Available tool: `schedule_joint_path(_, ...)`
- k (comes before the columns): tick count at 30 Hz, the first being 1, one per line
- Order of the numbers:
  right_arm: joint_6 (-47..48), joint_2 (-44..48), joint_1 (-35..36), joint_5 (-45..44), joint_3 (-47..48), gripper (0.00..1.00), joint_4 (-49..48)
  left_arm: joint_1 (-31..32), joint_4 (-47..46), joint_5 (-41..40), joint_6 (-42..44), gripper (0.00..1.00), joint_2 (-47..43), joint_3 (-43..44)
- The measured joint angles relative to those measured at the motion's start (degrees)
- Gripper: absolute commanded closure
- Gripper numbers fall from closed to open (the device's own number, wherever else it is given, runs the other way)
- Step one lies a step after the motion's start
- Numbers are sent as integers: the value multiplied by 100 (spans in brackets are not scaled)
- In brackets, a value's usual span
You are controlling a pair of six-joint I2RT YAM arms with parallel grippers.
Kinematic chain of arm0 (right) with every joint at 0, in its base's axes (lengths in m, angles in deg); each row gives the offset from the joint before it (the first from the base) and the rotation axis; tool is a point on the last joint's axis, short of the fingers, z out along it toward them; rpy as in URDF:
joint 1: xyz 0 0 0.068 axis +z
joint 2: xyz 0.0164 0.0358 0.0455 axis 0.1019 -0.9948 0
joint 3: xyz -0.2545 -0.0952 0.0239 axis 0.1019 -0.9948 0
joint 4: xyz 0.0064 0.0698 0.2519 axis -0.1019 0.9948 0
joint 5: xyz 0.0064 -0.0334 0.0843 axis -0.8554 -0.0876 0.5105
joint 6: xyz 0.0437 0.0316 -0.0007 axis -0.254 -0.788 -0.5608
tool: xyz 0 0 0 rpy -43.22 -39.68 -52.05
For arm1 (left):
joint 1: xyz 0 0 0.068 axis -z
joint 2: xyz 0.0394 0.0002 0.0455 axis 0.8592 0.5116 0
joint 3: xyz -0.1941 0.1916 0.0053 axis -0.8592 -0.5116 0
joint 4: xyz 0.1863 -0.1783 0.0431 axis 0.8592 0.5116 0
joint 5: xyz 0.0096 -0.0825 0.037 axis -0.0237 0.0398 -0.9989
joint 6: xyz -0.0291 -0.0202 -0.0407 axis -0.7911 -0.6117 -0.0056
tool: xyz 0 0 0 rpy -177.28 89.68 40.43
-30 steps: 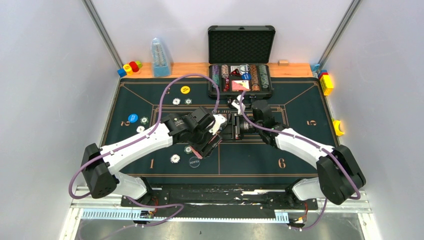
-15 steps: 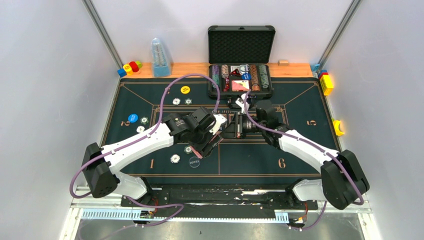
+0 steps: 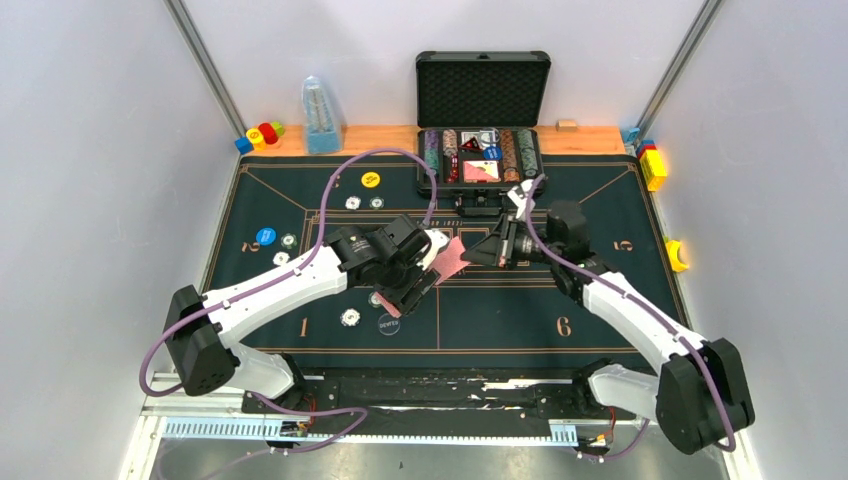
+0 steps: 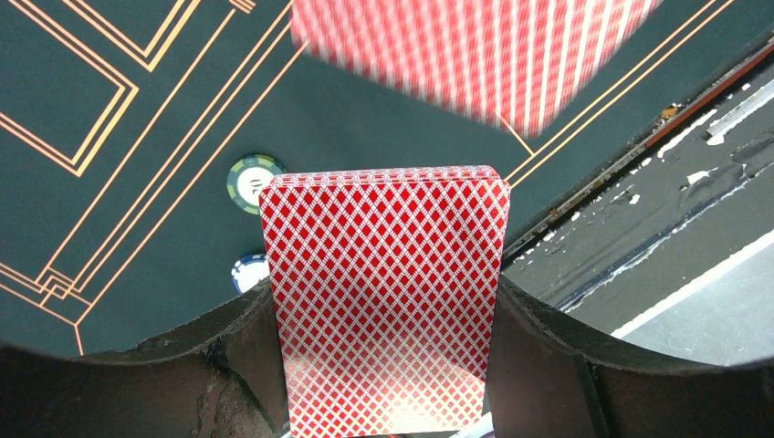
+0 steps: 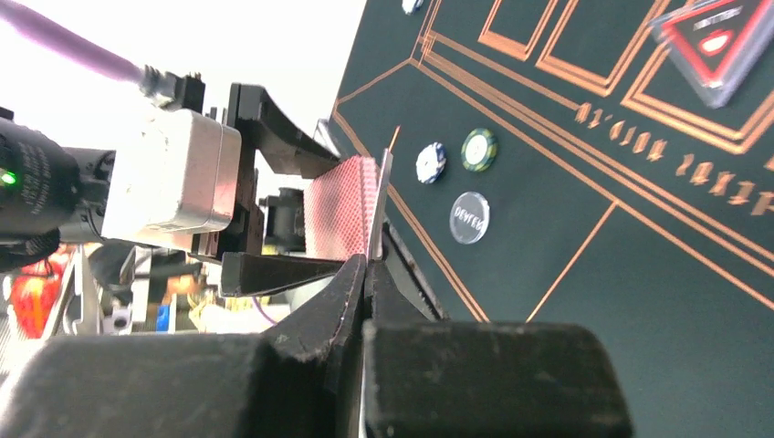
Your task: Distribute texas hold em gaming equipment
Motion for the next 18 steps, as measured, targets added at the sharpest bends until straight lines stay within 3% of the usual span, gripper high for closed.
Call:
schedule_joint_path(6,-9,476,-754,-114,-179,100,76,2,136,-151,-151,100,0,0)
schedule_joint_path(10,-46,509,-863,-284,-184,100,83,2,225,-306,-238,100,0,0)
schedule_joint_path(18,-175,-798,-658,-750,157,100,-223,0,404,-557,-348,100,0,0)
